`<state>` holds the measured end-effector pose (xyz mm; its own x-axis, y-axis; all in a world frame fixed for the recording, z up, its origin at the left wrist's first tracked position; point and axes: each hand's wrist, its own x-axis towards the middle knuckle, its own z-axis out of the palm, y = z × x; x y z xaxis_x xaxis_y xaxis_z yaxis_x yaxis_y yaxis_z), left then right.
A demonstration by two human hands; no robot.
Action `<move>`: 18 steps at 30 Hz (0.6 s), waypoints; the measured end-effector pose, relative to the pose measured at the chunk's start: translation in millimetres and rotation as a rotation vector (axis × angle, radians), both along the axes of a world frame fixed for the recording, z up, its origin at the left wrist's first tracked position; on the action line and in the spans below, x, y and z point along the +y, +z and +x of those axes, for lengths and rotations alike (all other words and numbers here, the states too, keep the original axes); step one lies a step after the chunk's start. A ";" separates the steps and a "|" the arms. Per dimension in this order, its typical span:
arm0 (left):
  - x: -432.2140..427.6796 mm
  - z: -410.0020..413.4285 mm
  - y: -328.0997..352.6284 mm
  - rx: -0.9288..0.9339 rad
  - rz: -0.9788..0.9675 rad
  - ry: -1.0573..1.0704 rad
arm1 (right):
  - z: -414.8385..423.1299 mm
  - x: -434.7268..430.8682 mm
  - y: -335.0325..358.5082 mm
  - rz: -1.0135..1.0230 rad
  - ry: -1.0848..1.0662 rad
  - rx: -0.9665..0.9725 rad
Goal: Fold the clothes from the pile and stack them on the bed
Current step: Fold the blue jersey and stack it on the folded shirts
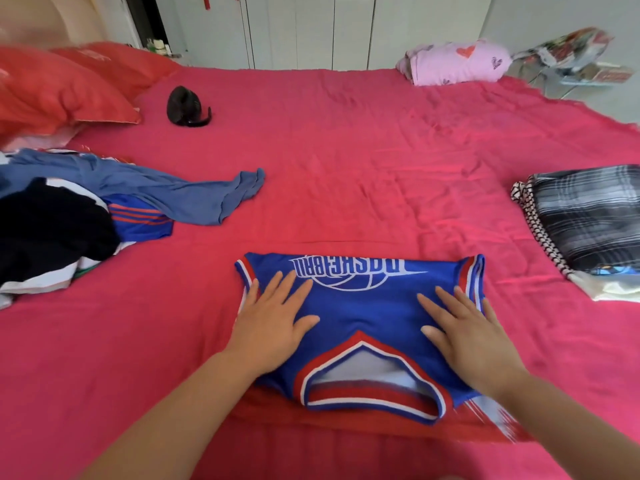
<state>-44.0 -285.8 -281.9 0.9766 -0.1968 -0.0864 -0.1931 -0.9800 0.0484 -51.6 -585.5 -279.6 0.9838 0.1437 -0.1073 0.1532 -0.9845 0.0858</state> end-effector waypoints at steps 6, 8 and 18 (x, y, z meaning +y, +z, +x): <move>0.1 -34.5 -7.3 0.180 0.011 0.045 | -32.8 -9.9 -10.7 0.050 -0.065 0.067; -14.9 -39.7 6.2 0.120 -0.008 0.024 | -38.8 -11.4 -3.9 0.114 -0.058 0.012; -93.2 -51.2 32.8 0.152 -0.141 -0.133 | -65.0 -35.9 3.9 0.441 -0.443 -0.060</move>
<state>-95.1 -379.0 -249.1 0.9194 -0.3428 -0.1928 -0.2998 -0.9281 0.2207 -116.6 -621.4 -275.7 0.9627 -0.2603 -0.0739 -0.2695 -0.8981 -0.3474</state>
